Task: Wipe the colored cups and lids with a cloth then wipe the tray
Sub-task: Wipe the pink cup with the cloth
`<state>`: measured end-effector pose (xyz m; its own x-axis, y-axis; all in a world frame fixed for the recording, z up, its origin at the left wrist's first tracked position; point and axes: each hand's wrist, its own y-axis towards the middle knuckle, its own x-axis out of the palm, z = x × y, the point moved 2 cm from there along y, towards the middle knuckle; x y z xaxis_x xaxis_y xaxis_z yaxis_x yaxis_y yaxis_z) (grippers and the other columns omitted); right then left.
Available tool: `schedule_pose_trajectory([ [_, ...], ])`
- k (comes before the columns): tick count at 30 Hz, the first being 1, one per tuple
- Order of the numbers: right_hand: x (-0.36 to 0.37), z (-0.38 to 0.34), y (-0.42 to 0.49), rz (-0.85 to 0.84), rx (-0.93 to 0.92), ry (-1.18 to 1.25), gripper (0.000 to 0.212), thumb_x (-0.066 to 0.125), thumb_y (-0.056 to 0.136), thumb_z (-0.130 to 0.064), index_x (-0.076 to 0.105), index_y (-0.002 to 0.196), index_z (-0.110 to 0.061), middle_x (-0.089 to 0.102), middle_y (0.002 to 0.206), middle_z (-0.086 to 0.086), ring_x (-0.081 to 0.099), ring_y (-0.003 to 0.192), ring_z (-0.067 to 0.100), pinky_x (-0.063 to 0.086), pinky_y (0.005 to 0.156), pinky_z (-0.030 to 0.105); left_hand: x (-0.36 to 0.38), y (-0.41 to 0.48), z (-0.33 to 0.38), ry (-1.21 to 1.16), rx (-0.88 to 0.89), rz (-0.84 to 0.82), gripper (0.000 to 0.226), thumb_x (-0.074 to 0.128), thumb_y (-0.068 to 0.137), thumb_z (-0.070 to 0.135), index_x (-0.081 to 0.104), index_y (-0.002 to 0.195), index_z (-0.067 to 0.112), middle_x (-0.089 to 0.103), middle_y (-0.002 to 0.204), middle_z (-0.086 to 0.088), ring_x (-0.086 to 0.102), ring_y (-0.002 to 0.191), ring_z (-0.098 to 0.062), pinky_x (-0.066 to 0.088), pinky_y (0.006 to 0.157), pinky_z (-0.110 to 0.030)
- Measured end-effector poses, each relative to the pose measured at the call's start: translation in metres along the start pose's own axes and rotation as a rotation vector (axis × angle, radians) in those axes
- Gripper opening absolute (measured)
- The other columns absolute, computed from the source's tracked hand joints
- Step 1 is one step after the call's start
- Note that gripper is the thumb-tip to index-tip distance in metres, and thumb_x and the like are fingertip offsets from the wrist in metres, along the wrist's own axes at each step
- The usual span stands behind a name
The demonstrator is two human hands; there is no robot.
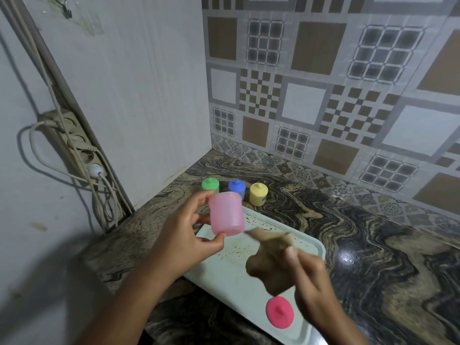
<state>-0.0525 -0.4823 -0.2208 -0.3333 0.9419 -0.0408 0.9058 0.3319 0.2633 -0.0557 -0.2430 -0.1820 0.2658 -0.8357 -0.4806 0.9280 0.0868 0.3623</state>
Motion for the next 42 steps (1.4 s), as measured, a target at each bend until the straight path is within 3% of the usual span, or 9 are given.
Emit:
schedule_pose_trajectory([
  [4, -0.007, -0.023, 0.028, 0.287, -0.075, 0.006, 0.047, 0.043, 0.102, -0.036, 0.069, 0.073, -0.011, 0.063, 0.064, -0.008, 0.053, 0.060, -0.001, 0.041, 0.054, 0.017, 0.012, -0.004, -0.001, -0.033, 0.034, -0.029, 0.084, 0.085, 0.067, 0.000, 0.054, 0.138, 0.032, 0.055, 0.130, 0.010, 0.066, 0.101, -0.008, 0.060, 0.056, -0.022],
  [9, 0.018, -0.029, 0.052, -0.008, -0.220, -0.399, 0.042, 0.041, 0.107, -0.026, 0.058, 0.141, -0.008, 0.053, 0.151, 0.012, 0.046, 0.141, 0.012, 0.037, 0.116, 0.035, 0.032, -0.002, 0.003, -0.018, 0.058, -0.039, 0.084, 0.089, 0.063, 0.001, 0.056, 0.134, 0.030, 0.055, 0.129, 0.015, 0.068, 0.097, -0.008, 0.061, 0.059, -0.024],
  [12, 0.026, -0.020, 0.055, -0.099, -0.282, -0.483, 0.044, 0.042, 0.107, -0.018, 0.047, 0.150, -0.009, 0.038, 0.161, 0.008, 0.022, 0.155, 0.014, 0.030, 0.123, 0.048, 0.036, 0.001, 0.006, 0.015, 0.051, -0.013, 0.072, 0.091, 0.063, 0.014, 0.061, 0.127, 0.031, 0.065, 0.119, 0.017, 0.071, 0.090, -0.001, 0.058, 0.068, -0.020],
  [19, 0.023, -0.007, 0.030, -0.180, -0.290, -0.443, 0.037, 0.040, 0.109, -0.019, 0.065, 0.128, -0.001, 0.062, 0.141, 0.009, 0.035, 0.150, 0.020, 0.047, 0.111, 0.041, 0.022, 0.009, -0.006, -0.062, -0.068, 0.075, 0.082, 0.092, 0.061, 0.006, 0.055, 0.124, 0.043, 0.064, 0.107, 0.030, 0.071, 0.085, 0.003, 0.058, 0.071, -0.019],
  [25, 0.005, 0.006, 0.004, -0.254, -0.167, -0.439, 0.026, 0.037, 0.110, -0.027, 0.063, 0.107, -0.029, 0.061, 0.102, -0.034, 0.064, 0.118, 0.003, 0.051, 0.087, 0.029, 0.014, 0.009, -0.015, -0.017, 0.019, 0.057, 0.089, 0.085, 0.064, 0.012, 0.048, 0.135, 0.053, 0.058, 0.130, 0.011, 0.069, 0.090, -0.017, 0.061, 0.052, -0.041],
  [30, -0.009, -0.003, 0.008, -0.023, 0.009, -0.033, 0.047, 0.032, 0.109, -0.034, 0.077, 0.112, -0.022, 0.075, 0.082, 0.012, 0.055, 0.055, 0.036, 0.046, 0.048, 0.044, 0.018, 0.002, -0.009, 0.016, 0.018, 0.033, 0.097, 0.084, 0.068, 0.000, 0.040, 0.137, 0.053, 0.050, 0.126, 0.022, 0.065, 0.097, -0.013, 0.062, 0.054, -0.034],
  [36, -0.007, -0.031, 0.039, 0.283, -0.131, 0.029, 0.039, 0.037, 0.104, -0.022, 0.067, 0.078, -0.020, 0.068, 0.066, -0.014, 0.056, 0.060, 0.001, 0.044, 0.054, 0.023, 0.021, -0.002, -0.003, 0.021, 0.025, -0.007, 0.079, 0.084, 0.067, 0.004, 0.057, 0.136, 0.031, 0.058, 0.128, 0.012, 0.065, 0.104, -0.005, 0.060, 0.050, -0.035],
  [40, 0.005, -0.033, 0.055, 0.183, -0.187, -0.150, 0.039, 0.039, 0.106, -0.026, 0.070, 0.103, -0.002, 0.075, 0.114, 0.007, 0.069, 0.111, 0.026, 0.049, 0.073, 0.036, 0.024, 0.000, 0.005, 0.083, 0.016, 0.000, 0.082, 0.088, 0.064, 0.006, 0.057, 0.136, 0.028, 0.063, 0.118, 0.016, 0.066, 0.099, -0.002, 0.062, 0.061, -0.028],
  [42, 0.015, -0.030, 0.058, 0.047, -0.234, -0.330, 0.042, 0.040, 0.107, -0.024, 0.062, 0.133, -0.001, 0.050, 0.153, 0.012, 0.042, 0.146, 0.023, 0.046, 0.107, 0.033, 0.024, 0.001, 0.010, 0.112, 0.071, -0.010, 0.079, 0.089, 0.063, 0.006, 0.059, 0.134, 0.025, 0.063, 0.117, 0.013, 0.067, 0.096, -0.005, 0.061, 0.062, -0.028],
])
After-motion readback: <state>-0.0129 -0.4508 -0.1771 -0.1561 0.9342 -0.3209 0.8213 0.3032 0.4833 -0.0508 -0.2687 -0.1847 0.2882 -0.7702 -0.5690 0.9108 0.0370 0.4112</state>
